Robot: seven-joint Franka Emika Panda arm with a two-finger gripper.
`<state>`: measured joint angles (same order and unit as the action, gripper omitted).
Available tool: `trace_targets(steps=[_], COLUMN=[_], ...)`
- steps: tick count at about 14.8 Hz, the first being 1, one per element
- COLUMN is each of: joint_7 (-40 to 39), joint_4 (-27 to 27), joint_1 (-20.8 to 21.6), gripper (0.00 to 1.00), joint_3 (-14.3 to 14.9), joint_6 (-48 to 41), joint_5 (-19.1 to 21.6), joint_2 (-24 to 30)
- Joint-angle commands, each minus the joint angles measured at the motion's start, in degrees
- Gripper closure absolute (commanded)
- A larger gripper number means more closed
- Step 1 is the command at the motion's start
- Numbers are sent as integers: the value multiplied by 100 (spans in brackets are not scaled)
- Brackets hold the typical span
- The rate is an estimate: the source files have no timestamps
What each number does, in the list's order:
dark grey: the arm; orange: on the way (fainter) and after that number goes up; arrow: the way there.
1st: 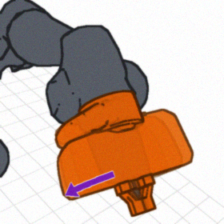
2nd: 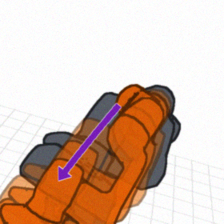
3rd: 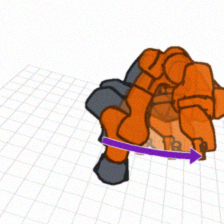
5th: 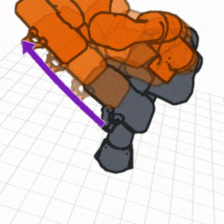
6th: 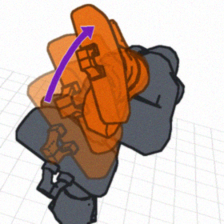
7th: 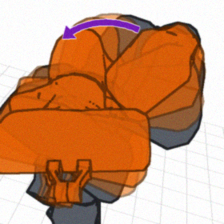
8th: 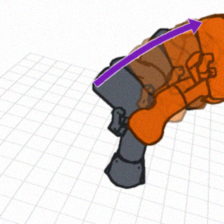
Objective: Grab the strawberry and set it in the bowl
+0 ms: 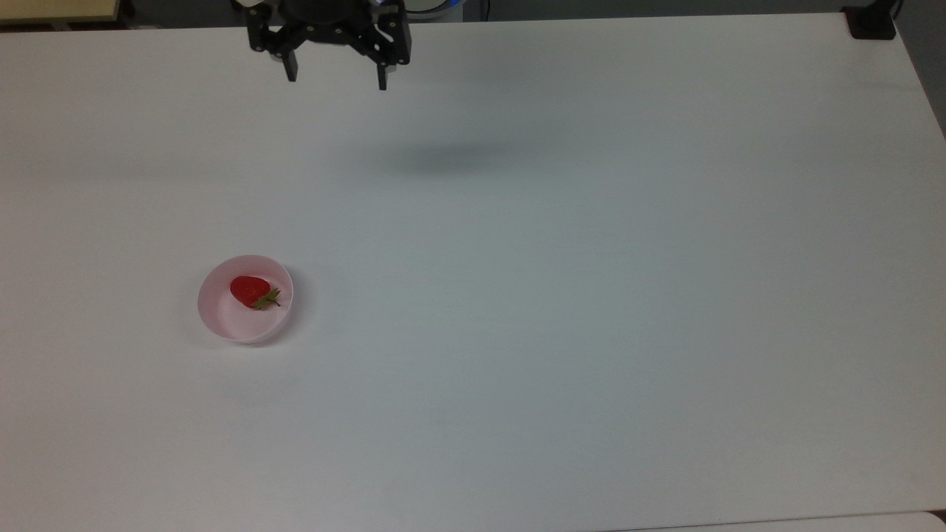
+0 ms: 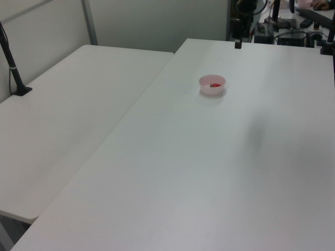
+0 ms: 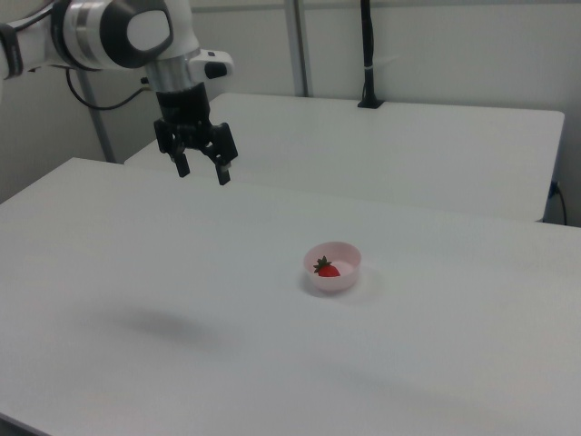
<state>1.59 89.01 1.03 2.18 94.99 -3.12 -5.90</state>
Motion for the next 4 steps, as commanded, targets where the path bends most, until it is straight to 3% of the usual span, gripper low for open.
trace_targets(steps=[1, 4], joint_7=[604, 658], joint_4=[204, 248], joint_1=[239, 301], gripper=[0, 0], joint_3=[73, 64], joint_6=[-86, -103], joint_5=[-40, -40], joint_2=[212, 247])
